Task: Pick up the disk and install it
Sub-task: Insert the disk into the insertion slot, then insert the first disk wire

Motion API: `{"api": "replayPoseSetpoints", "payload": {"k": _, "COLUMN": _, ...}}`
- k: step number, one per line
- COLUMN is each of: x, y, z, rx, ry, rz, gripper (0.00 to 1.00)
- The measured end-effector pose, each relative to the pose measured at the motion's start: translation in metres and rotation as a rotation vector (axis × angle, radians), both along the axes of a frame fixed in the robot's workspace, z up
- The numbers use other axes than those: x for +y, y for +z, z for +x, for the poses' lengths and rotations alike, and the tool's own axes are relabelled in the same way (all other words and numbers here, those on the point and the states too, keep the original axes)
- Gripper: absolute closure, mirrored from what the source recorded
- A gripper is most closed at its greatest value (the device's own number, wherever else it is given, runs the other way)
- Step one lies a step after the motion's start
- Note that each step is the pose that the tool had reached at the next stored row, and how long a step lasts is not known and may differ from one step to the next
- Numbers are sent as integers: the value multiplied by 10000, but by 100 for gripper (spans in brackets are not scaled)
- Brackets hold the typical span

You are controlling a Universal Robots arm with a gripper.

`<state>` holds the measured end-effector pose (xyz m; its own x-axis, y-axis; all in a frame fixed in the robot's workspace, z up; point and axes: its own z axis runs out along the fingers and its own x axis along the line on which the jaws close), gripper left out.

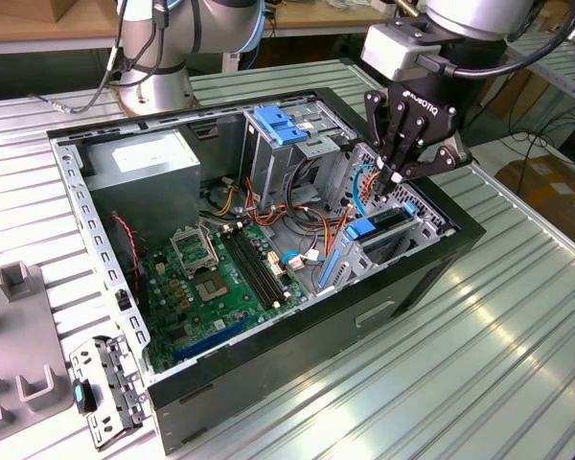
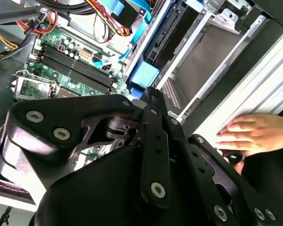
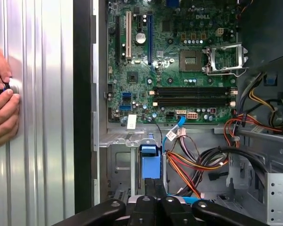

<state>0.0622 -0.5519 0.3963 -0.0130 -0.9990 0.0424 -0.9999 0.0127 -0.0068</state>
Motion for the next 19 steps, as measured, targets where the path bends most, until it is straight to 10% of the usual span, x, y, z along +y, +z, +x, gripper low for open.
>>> {"api": "replayPoseSetpoints", "payload": {"k": 8, "x": 0, "y": -100, "z": 7, "rx": -124, "ry": 92, "rz": -10, "gripper": 89}}
{"api": "replayPoseSetpoints", "payload": {"k": 19, "x": 0, "y": -105, "z": 6, "rx": -124, "ry": 92, "rz": -9, "gripper": 89}}
